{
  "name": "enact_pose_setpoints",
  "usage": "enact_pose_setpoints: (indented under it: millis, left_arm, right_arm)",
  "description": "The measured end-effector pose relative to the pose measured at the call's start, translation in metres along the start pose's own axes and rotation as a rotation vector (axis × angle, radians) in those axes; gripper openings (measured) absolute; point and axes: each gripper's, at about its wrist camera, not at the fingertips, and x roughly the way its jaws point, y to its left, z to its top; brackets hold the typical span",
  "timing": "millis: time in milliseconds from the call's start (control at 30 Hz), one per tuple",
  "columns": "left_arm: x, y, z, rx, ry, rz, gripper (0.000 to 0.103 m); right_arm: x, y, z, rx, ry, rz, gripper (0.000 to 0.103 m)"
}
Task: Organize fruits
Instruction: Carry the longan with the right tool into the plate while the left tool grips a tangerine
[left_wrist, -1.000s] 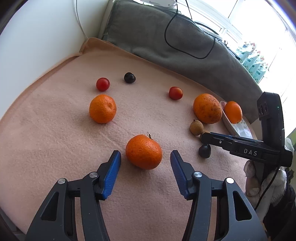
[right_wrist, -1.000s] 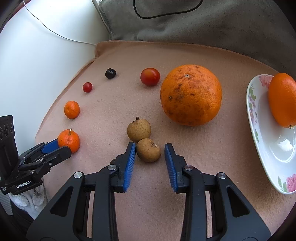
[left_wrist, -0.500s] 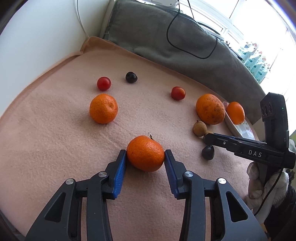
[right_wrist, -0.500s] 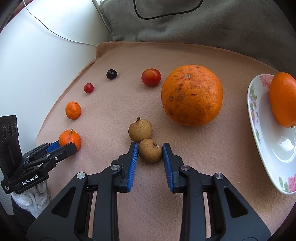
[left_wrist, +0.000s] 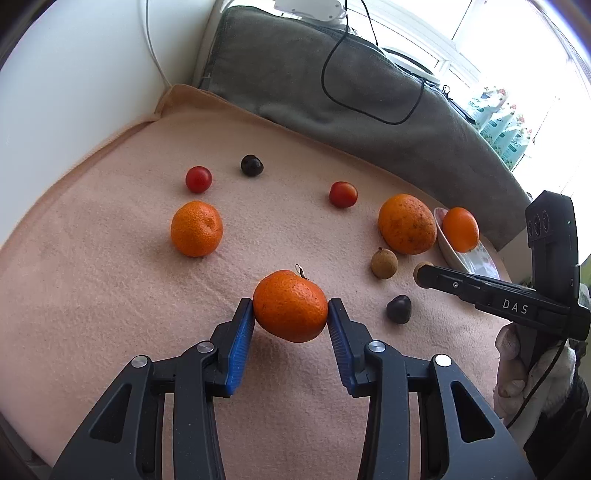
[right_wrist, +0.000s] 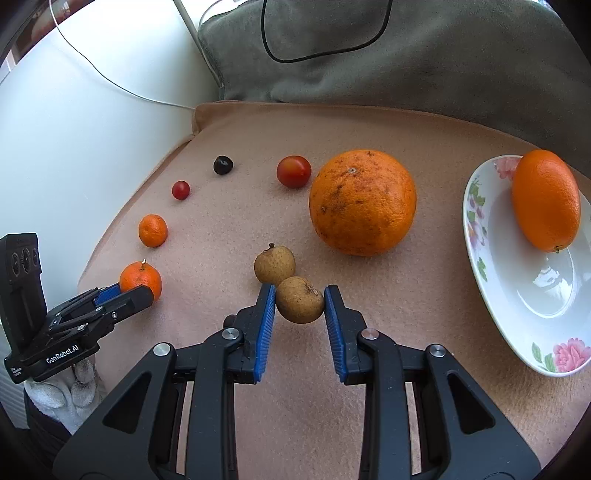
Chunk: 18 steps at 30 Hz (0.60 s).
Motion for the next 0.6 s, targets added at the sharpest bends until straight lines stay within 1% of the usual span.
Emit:
enact_pose_setpoints:
  millis: [300, 600]
  left_arm:
    - [-0.004, -0.024, 0.008, 0.036, -0.021, -0.047, 0.039]
    - [-0.004, -0.062, 0.017, 0.095, -0.039, -0.12, 0.039]
  right_arm:
    - [-0.029, -0.009, -0.007, 0.024, -0.059, -0.009, 0.029]
    - [-0.069, -0.031, -0.015, 0.055, -0.134, -0.054, 0.029]
